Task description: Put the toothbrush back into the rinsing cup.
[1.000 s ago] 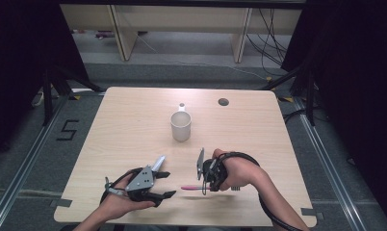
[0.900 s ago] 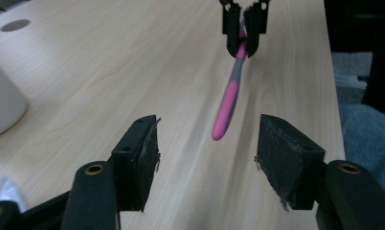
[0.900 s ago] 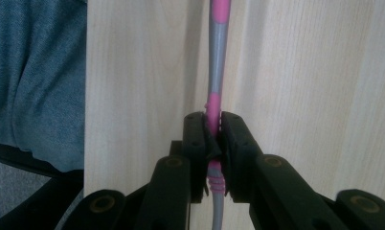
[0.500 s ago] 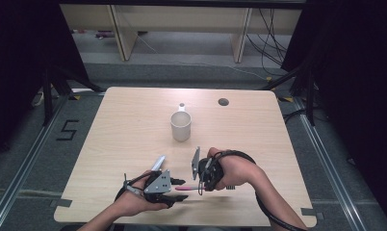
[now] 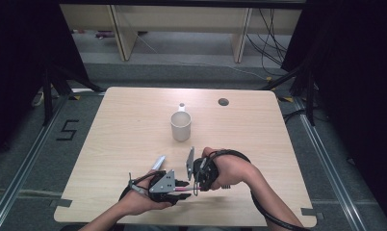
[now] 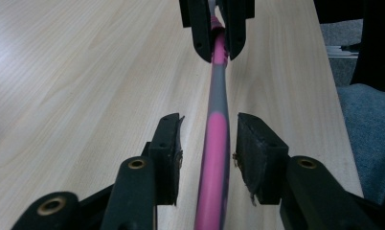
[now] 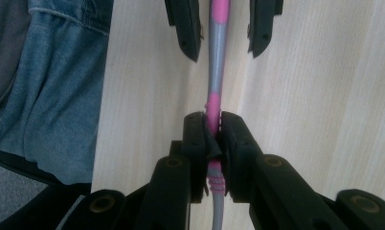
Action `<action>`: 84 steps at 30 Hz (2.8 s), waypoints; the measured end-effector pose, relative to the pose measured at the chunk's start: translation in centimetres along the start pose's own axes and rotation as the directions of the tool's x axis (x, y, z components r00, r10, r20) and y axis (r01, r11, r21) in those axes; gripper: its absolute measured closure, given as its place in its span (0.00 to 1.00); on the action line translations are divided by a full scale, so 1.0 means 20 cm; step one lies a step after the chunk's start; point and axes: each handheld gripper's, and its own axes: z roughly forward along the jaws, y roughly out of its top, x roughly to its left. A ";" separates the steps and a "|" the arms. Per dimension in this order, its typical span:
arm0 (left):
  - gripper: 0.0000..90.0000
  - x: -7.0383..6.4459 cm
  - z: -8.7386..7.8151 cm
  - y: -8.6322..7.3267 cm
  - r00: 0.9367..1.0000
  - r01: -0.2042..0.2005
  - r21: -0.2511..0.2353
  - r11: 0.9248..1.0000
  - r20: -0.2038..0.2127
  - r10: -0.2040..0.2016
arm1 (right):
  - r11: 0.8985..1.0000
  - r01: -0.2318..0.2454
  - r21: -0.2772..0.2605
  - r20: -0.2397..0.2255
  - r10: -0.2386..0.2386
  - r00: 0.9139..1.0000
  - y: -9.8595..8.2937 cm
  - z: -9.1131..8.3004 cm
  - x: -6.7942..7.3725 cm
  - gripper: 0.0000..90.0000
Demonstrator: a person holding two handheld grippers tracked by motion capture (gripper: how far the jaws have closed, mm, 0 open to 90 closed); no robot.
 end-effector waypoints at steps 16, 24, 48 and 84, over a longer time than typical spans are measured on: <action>0.87 -0.01 0.01 0.01 1.000 0.005 -0.037 0.999 0.023 -0.004 | 0.999 0.034 -0.011 -0.008 -0.035 0.999 0.02 0.03 -0.01 0.91; 0.89 -0.02 0.02 0.00 1.000 0.009 -0.009 1.000 0.025 -0.009 | 0.998 0.045 -0.033 -0.025 -0.046 0.999 0.04 0.02 -0.01 0.91; 0.90 -0.01 -0.02 0.01 0.999 0.021 -0.059 0.998 -0.028 -0.022 | 0.995 -0.029 -0.092 0.056 0.034 0.998 0.03 -0.07 -0.01 0.69; 0.90 0.14 -0.17 0.02 0.919 0.110 -0.307 0.945 -0.331 -0.214 | 0.185 -0.409 -0.894 -0.186 0.676 0.713 -0.32 0.03 0.11 0.51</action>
